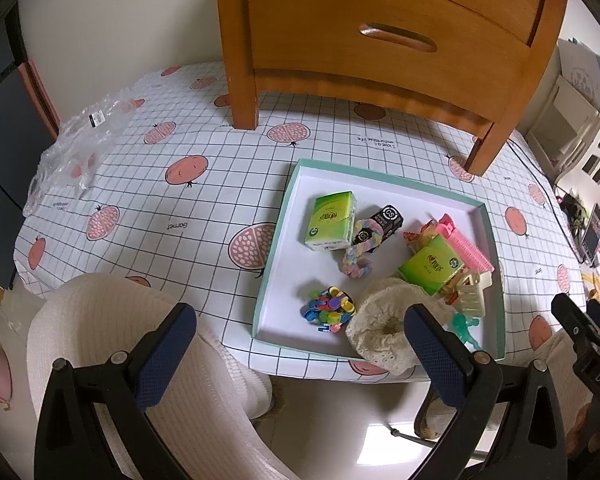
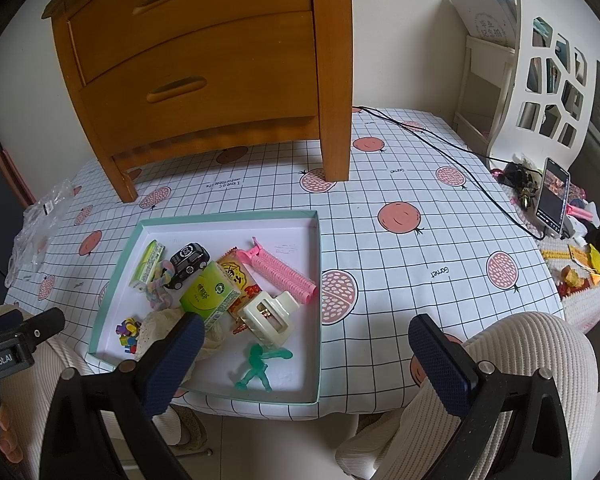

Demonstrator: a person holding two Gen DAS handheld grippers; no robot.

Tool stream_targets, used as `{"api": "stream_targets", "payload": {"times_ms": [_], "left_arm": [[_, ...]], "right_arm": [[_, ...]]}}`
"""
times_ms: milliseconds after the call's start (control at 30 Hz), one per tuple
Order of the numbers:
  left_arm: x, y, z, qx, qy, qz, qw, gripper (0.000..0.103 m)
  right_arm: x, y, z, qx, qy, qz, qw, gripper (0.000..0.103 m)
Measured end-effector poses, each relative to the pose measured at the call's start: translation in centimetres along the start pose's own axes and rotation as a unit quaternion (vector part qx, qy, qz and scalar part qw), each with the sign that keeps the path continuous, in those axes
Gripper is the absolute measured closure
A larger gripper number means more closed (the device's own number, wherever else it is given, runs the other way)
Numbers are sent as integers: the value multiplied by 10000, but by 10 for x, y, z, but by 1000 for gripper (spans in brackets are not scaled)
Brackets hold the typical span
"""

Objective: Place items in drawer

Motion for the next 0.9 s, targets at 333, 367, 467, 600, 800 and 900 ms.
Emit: {"api": "stream_targets", "payload": {"times_ms": [333, 367, 467, 600, 800, 900], "left_arm": [[37, -21, -10, -341, 96, -558, 9978, 0], [43, -23, -10, -380, 105, -638, 9972, 0], [64, -29, -10, -505, 100, -853, 9950, 0], [96, -26, -3, -611, -54, -1091, 9921, 0], [143, -11, 11, -897, -398, -1318, 9864, 0], [166, -4, 11, -886, -236, -1322, 9870, 0]], "right_arm": [[21, -3, -10, 181, 326, -133, 9992, 0], [28, -4, -11, 224, 365, -222, 9988, 0], [47, -5, -15, 340, 390, -420, 9978, 0], [79, -7, -17, 553, 410, -876, 9938, 0], [126, 10, -12, 706, 292, -1054, 9915, 0], [145, 22, -7, 770, 193, -1027, 9915, 0]]}}
Point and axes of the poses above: each gripper's, at about its wrist camera, not at the fingertips, and y roughly the way its jaws point, z to its left, x to its top, the point moved 5 cm from there along y, roughly the way its jaws point, and after that the axes turned 2 degrees about -y, right-handed, at the moved point
